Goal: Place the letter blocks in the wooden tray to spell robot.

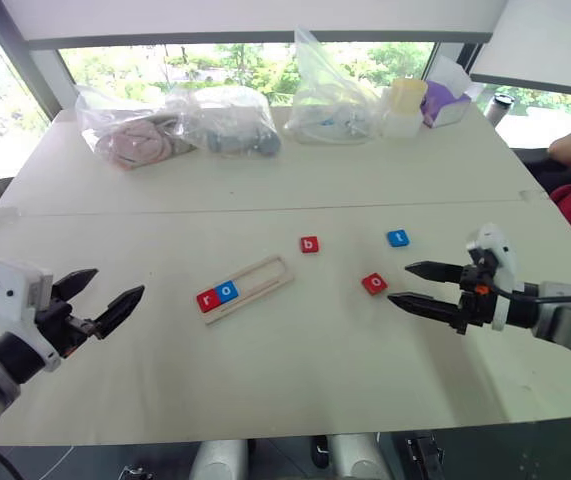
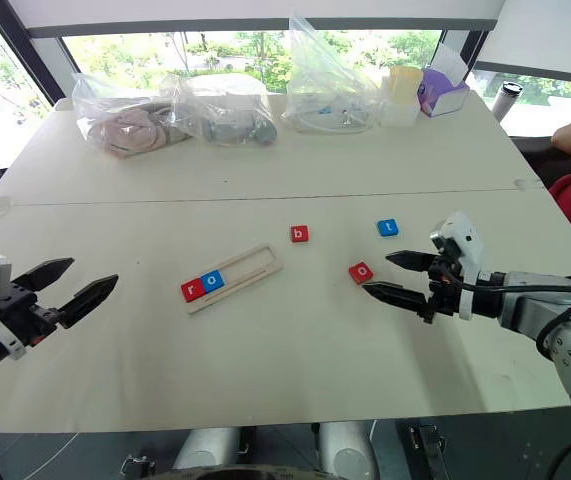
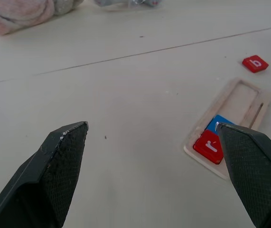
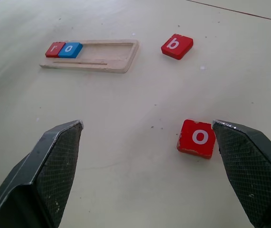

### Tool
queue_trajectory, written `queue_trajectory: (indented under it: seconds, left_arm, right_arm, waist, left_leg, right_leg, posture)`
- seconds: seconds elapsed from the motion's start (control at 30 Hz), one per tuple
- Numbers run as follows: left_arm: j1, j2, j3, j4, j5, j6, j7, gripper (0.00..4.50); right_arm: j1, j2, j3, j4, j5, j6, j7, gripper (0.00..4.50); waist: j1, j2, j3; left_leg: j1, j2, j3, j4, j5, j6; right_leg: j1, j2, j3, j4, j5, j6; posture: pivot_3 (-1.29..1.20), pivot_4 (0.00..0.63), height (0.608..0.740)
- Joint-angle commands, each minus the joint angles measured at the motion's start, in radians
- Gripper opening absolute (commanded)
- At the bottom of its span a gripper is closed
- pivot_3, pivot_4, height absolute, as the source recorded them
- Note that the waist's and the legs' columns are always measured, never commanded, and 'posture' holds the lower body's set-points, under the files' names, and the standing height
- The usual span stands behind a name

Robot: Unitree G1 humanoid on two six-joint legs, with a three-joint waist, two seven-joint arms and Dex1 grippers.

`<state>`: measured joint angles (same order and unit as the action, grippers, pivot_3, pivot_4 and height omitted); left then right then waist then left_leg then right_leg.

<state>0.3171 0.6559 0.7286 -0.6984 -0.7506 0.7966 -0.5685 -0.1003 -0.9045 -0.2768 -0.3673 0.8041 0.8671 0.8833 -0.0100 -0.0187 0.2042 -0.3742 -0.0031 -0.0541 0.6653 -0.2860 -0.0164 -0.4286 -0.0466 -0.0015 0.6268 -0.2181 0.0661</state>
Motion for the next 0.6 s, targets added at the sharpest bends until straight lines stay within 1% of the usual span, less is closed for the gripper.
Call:
queue_trajectory:
  seconds: [0.03,0.5,0.6]
  left_arm:
    - [0.002,0.017,0.011,-0.01,0.0,-0.026,-0.001,4.5]
    - [-0.001,0.041,0.001,0.03,0.004,-0.06,-0.022,4.5]
    - [0.001,0.069,-0.005,0.042,0.029,-0.072,-0.039,4.5]
  right_arm:
    - [-0.014,0.016,-0.004,-0.017,0.004,-0.012,-0.012,4.47]
    - [-0.006,0.041,0.03,-0.022,-0.035,-0.038,-0.019,4.47]
    - [-0.021,0.038,0.051,-0.009,-0.057,-0.051,-0.012,4.47]
  waist:
    - [0.0,0.0,0.0]
    - [0.0,0.0,0.0]
    - [-0.001,0.0,0.0]
  left_leg:
    - [0.0,0.0,0.0,0.0,0.0,0.0]
    - [-0.001,0.0,0.0,0.0,0.0,0.0]
    - [-0.001,0.0,0.0,0.0,0.0,0.0]
  right_leg:
    - [0.0,0.0,0.0,0.0,0.0,0.0]
    - [0.0,0.0,0.0,-0.002,0.0,0.0]
    - [0.0,0.0,0.0,-0.003,0.0,0.0]
  posture:
    - [0.0,0.15,0.74]
    - [0.0,0.15,0.74]
    - [0.0,0.15,0.74]
